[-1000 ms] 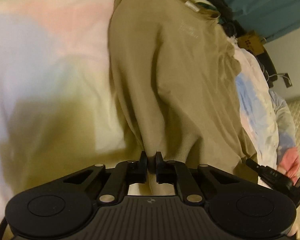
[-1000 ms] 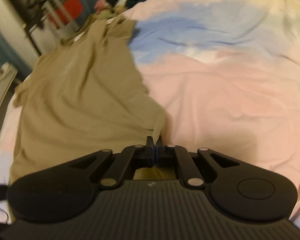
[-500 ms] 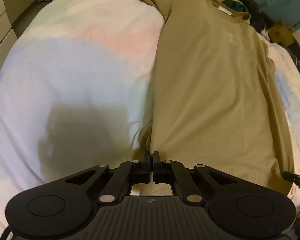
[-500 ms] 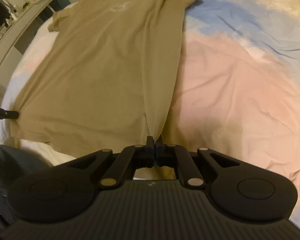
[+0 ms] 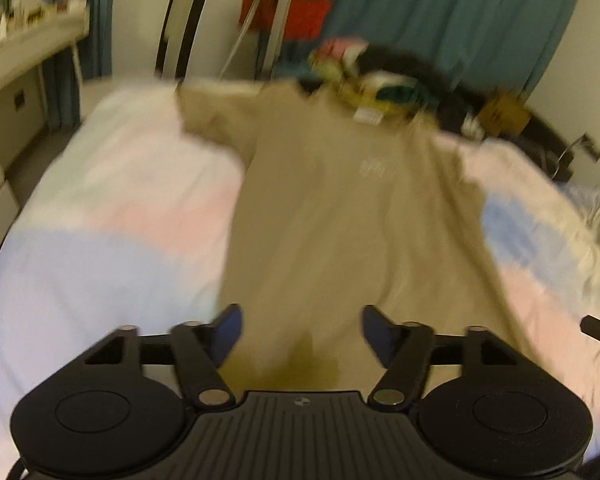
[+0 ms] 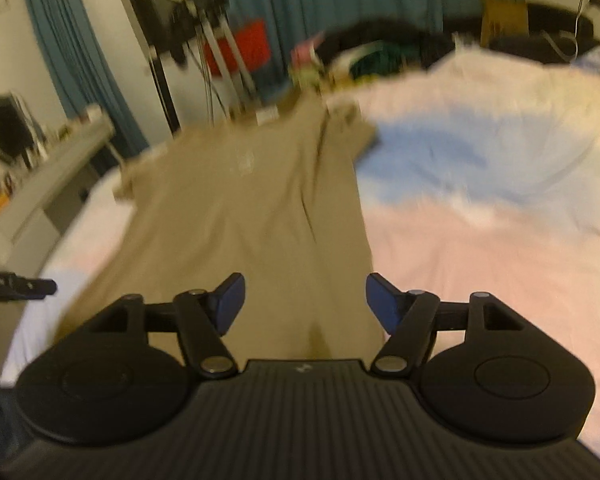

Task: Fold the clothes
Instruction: 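Release the hem with both grippers and grasp the sleeve with the right gripper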

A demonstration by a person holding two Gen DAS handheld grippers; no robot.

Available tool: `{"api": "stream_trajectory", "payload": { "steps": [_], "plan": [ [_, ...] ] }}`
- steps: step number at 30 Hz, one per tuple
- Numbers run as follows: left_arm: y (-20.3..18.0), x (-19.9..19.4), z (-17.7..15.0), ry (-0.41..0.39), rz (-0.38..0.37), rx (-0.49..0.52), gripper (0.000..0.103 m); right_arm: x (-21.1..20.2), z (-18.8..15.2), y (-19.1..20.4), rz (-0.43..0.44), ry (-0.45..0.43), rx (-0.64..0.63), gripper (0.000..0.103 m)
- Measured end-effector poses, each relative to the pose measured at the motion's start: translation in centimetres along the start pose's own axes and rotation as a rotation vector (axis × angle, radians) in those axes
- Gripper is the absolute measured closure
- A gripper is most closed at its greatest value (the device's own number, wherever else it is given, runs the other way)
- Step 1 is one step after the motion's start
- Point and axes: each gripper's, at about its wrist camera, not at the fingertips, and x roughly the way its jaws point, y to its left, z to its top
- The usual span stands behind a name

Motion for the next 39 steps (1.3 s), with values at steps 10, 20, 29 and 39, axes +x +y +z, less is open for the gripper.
{"api": "stream_trajectory", "payload": {
  "steps": [10,20,29,39],
  "plan": [
    [-11.2,1.8,0.7,-0.313,-0.023,0.118,0.002,2.0,2.1,2.2,0.051,-0.347,0.005,0.033],
    [-11.0,7.6,-2.4,-0.257,-0.007,0.101,0.002,6.9,1.5,0.5,0.047,-0.296,0.025,0.033],
    [-9.4,7.8,-3.9,-0.250,0.032,0.081,0.001,13.0,4.0,-4.8,0.115,-0.246,0.270,0.032],
    [-7.9,9.8,-4.2,-0.182,0.023,-0.014,0.001,26.5,5.6,-18.3,0.318,-0.195,0.953,0.034]
  ]
}}
